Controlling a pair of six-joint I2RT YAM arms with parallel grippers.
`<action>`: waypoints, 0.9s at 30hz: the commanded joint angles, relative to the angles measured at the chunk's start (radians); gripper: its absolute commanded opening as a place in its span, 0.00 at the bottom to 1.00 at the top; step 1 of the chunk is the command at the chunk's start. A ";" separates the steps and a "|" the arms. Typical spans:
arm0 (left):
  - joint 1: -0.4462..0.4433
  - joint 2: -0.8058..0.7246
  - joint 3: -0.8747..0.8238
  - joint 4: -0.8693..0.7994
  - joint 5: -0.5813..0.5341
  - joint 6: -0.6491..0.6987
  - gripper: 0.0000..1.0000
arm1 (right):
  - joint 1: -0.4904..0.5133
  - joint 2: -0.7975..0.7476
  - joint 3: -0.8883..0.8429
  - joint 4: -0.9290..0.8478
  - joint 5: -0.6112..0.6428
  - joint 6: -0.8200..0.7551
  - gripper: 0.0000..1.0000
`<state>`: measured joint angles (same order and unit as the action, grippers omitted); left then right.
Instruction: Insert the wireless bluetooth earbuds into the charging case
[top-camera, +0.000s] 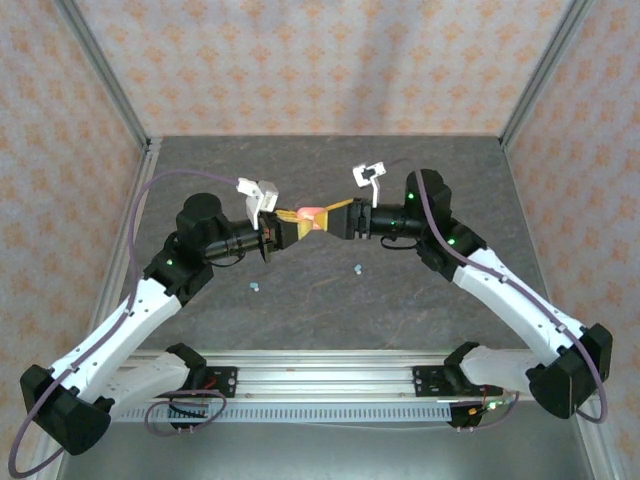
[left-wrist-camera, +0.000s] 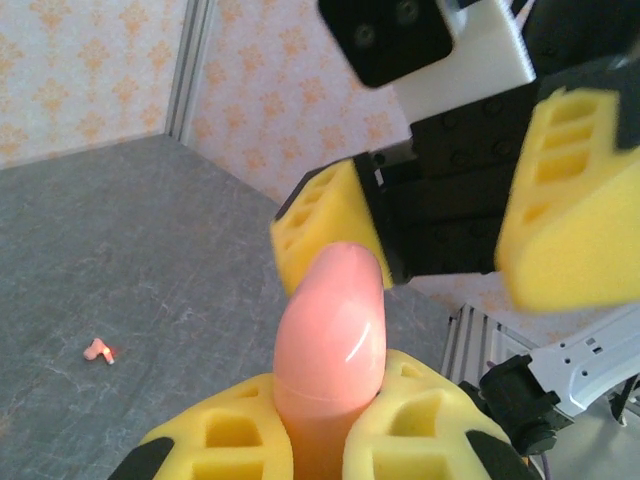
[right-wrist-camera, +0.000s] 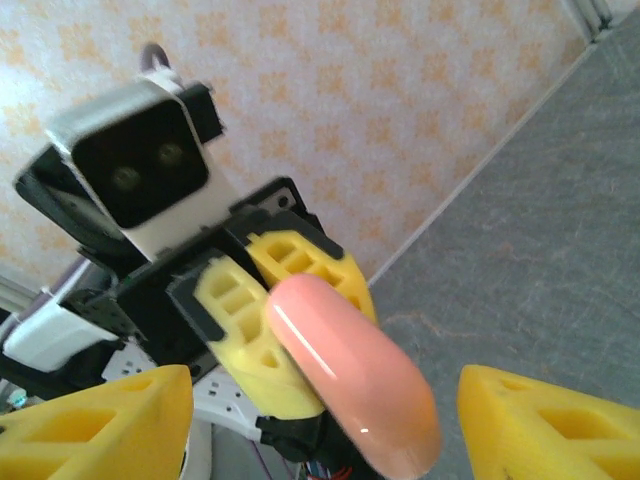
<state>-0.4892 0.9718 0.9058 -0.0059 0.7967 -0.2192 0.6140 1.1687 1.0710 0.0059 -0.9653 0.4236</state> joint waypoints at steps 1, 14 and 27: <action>-0.001 -0.008 0.013 0.047 0.035 -0.015 0.00 | 0.003 0.027 0.049 -0.050 0.026 -0.080 0.70; 0.000 -0.069 -0.029 0.061 0.032 -0.009 0.00 | 0.001 0.177 0.212 -0.210 0.177 -0.173 0.64; -0.002 -0.098 -0.071 0.059 -0.034 0.004 0.00 | -0.008 0.128 0.184 -0.264 0.211 -0.157 0.66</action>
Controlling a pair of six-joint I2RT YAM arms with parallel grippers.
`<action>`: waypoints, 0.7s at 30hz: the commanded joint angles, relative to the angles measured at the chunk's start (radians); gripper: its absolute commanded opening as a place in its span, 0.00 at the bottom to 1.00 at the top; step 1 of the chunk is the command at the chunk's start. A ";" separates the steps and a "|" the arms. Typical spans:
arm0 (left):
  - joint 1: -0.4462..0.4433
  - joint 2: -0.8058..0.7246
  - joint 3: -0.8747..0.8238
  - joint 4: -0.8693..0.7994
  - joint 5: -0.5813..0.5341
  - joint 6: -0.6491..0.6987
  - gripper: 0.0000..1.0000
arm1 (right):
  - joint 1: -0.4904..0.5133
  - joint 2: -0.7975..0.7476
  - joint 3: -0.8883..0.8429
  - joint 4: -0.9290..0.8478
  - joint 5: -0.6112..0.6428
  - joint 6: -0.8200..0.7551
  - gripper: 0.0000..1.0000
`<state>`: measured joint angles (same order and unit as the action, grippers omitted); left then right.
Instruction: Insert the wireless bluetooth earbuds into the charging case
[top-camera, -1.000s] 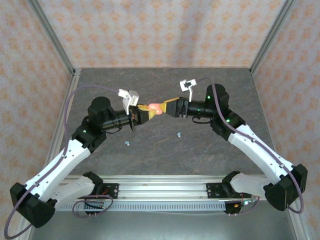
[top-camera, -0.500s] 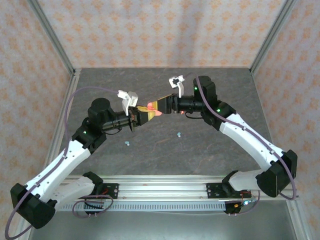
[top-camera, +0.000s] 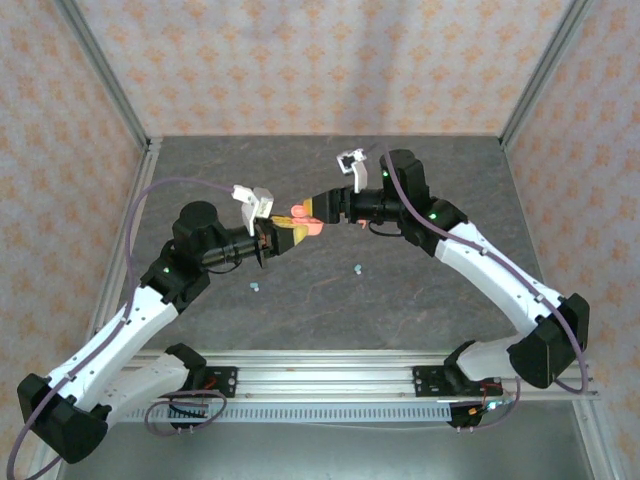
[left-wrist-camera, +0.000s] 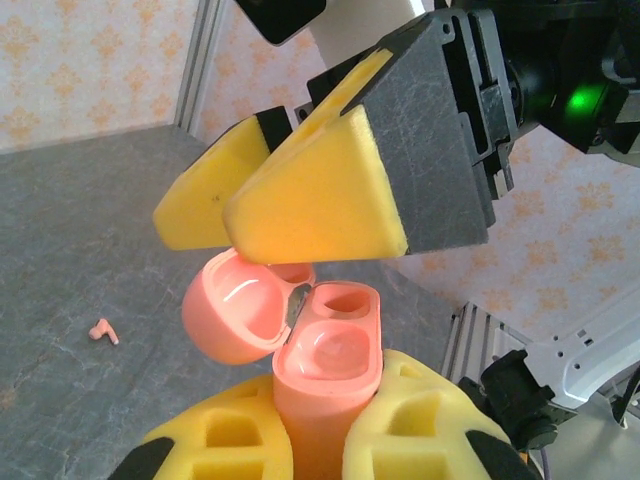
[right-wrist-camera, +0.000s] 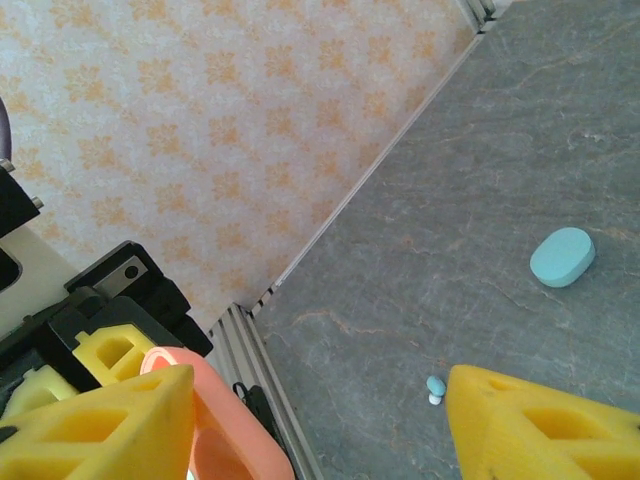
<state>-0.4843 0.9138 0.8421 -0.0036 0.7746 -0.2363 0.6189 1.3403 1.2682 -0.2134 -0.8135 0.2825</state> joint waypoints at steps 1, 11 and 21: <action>-0.006 -0.039 -0.010 0.059 -0.016 0.020 0.00 | -0.014 -0.052 -0.011 -0.046 0.060 -0.013 0.67; -0.001 -0.048 -0.025 0.048 -0.063 0.021 0.00 | -0.017 -0.082 0.019 -0.056 0.037 0.022 0.68; 0.026 -0.074 -0.074 0.021 -0.108 0.019 0.00 | -0.093 -0.013 0.145 -0.325 0.189 0.016 0.66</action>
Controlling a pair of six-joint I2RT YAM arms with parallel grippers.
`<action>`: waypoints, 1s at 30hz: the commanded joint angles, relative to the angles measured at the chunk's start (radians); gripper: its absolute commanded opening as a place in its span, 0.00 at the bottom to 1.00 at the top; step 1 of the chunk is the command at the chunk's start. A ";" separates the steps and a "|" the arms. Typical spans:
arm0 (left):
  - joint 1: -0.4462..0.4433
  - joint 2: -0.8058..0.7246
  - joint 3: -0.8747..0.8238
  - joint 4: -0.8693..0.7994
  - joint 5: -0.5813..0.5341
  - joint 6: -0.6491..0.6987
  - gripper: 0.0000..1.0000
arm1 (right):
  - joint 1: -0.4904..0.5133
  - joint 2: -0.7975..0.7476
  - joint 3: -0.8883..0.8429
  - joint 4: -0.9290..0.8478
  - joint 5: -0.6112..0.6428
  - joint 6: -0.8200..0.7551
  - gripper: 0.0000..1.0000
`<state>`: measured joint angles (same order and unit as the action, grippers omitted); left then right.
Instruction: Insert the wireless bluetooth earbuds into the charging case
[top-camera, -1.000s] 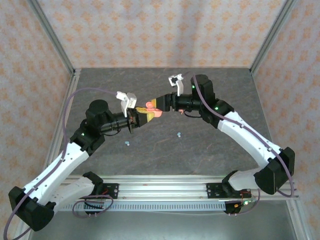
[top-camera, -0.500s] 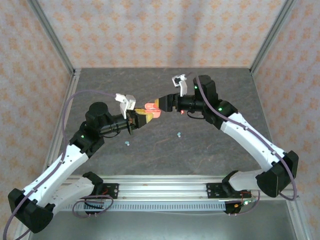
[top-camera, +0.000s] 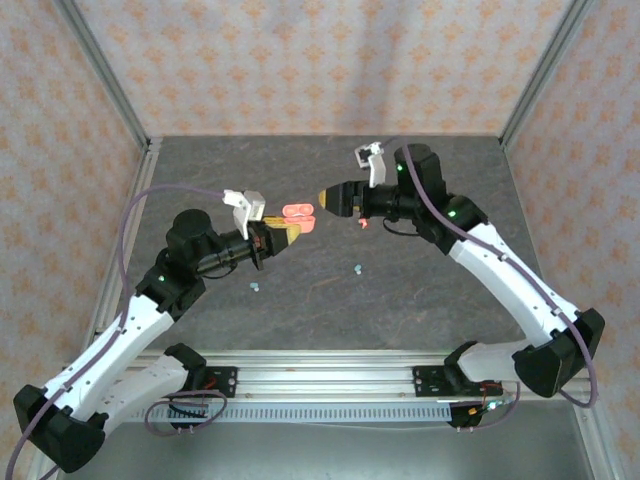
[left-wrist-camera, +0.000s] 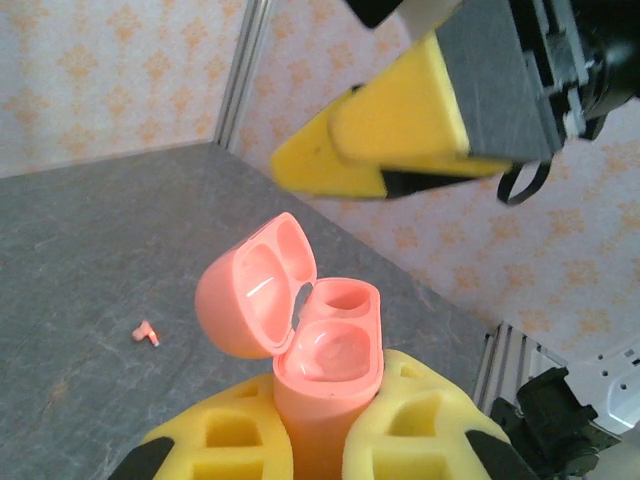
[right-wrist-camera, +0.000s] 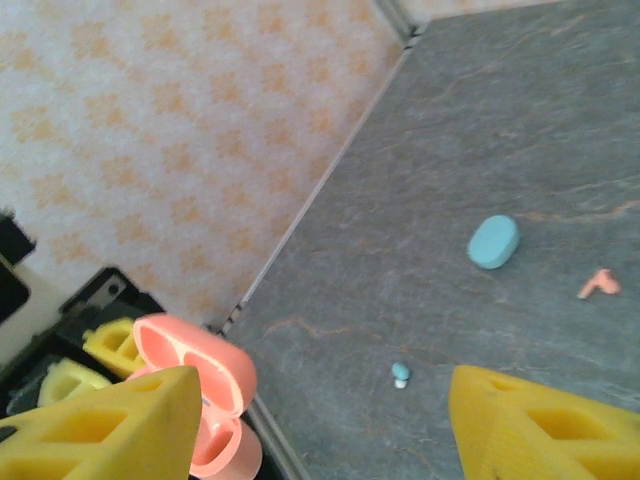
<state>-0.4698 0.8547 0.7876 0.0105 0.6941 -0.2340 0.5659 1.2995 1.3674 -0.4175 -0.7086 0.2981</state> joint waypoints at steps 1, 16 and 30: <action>0.013 -0.015 -0.025 0.007 -0.029 0.015 0.00 | -0.057 0.049 0.057 -0.159 0.114 0.003 0.66; 0.051 0.008 -0.115 0.065 -0.038 0.024 0.00 | -0.111 0.614 0.297 -0.461 0.514 0.052 0.60; 0.063 0.130 -0.088 0.077 0.015 0.089 0.00 | -0.130 0.891 0.458 -0.484 0.611 0.028 0.49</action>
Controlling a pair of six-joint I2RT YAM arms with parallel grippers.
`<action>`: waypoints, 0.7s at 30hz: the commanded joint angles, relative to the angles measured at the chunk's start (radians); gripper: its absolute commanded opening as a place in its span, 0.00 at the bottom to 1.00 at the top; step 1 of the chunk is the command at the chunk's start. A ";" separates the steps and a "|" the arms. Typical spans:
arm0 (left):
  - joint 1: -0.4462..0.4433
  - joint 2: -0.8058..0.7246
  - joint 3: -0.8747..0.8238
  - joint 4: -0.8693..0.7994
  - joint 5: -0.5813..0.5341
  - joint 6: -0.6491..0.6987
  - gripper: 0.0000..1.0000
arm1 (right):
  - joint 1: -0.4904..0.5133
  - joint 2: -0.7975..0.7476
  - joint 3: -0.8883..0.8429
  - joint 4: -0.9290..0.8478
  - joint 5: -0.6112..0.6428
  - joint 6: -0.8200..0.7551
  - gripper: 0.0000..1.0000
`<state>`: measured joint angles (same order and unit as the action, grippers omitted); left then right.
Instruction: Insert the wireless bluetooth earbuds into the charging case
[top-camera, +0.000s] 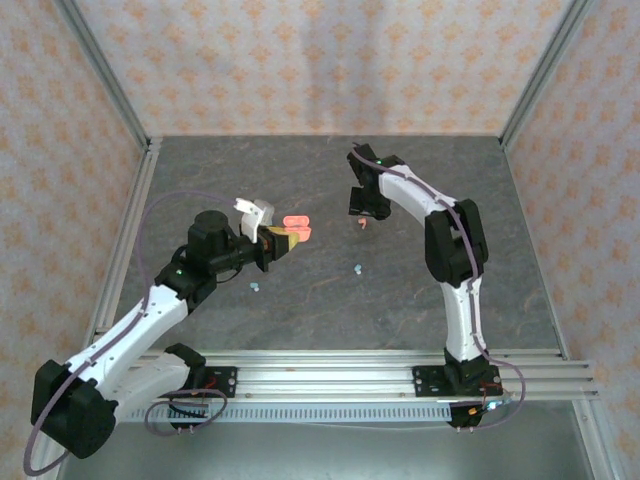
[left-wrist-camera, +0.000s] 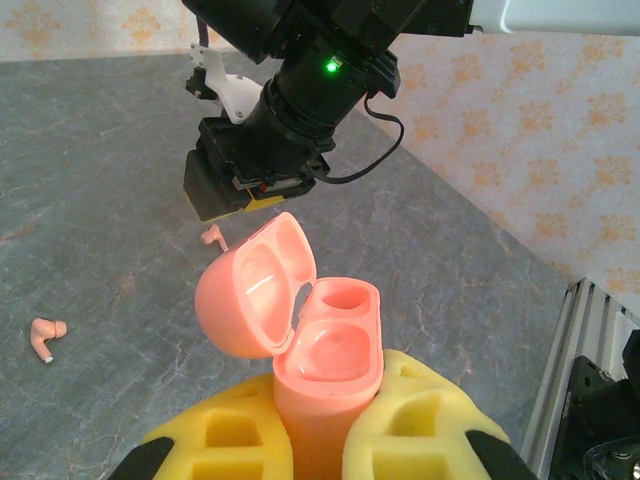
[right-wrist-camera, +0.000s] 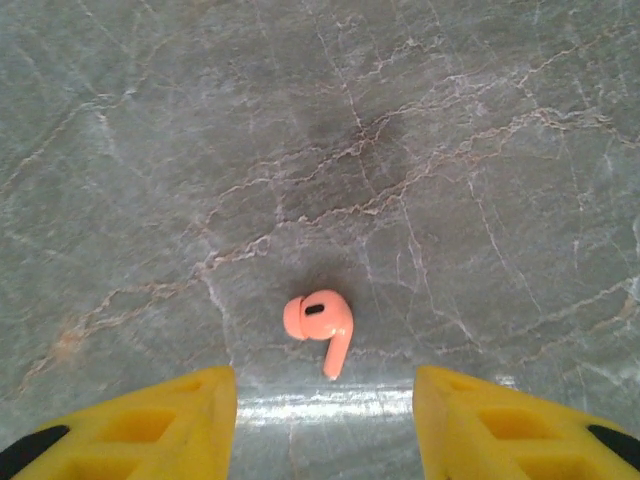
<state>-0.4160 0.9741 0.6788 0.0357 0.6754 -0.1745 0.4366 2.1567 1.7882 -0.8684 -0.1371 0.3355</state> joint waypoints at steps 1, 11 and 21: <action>0.008 0.017 0.020 0.060 0.039 0.026 0.00 | -0.001 0.045 0.042 -0.023 0.037 -0.016 0.49; 0.009 0.023 0.007 0.069 0.053 0.019 0.00 | -0.001 0.143 0.117 -0.037 0.022 -0.037 0.44; 0.009 0.006 0.002 0.063 0.050 0.017 0.00 | 0.001 0.091 0.018 0.012 -0.004 -0.024 0.40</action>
<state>-0.4160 1.0031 0.6785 0.0650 0.7021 -0.1738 0.4366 2.2795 1.8488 -0.8562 -0.1413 0.3126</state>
